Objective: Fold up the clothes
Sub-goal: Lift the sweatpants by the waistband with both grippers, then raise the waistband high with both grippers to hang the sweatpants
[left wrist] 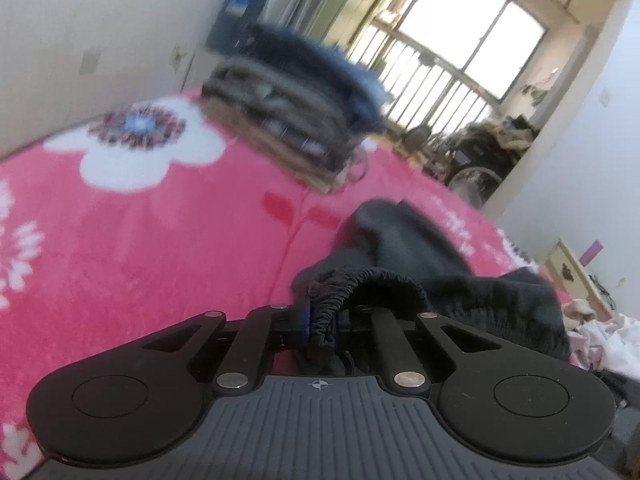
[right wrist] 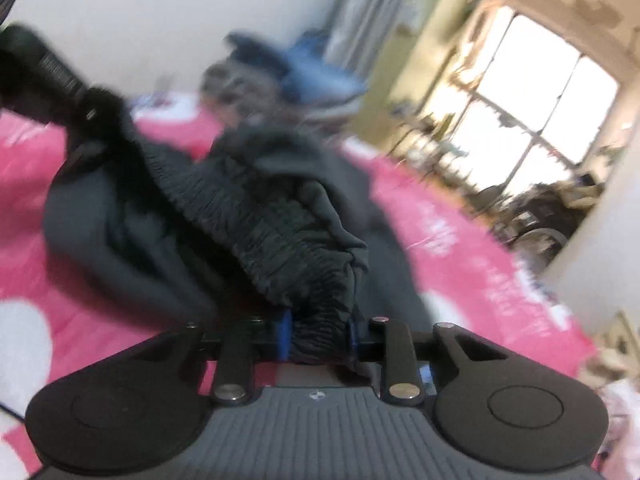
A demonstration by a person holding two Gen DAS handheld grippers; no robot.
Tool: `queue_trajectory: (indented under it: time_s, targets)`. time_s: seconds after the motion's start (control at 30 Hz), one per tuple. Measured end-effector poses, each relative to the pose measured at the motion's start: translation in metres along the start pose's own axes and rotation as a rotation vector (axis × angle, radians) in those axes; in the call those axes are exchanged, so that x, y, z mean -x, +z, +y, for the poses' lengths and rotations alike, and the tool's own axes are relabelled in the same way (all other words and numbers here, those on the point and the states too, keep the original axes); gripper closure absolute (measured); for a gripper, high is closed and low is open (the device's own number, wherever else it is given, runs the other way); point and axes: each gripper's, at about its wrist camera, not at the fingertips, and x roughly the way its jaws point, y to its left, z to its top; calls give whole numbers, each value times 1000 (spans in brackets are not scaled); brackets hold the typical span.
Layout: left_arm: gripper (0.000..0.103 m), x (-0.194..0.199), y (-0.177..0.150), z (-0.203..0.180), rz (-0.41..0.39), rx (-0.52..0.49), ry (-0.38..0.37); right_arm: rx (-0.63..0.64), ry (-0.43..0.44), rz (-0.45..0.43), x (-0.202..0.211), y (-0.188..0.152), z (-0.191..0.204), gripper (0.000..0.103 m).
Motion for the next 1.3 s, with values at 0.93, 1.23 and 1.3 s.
queue_trajectory:
  time_s: [0.93,1.23,1.3]
  targets:
    - [97,338,136,-184,-713,-410,-177,-136,-55,-694,313,194,-158,97]
    - [97,374,130,-188,-738,-392,-224,-173,100,-713,369,188,-167,97]
    - [97,365,132,-188,-714,-395,-225,-214,142,-686,365,185,-175,97]
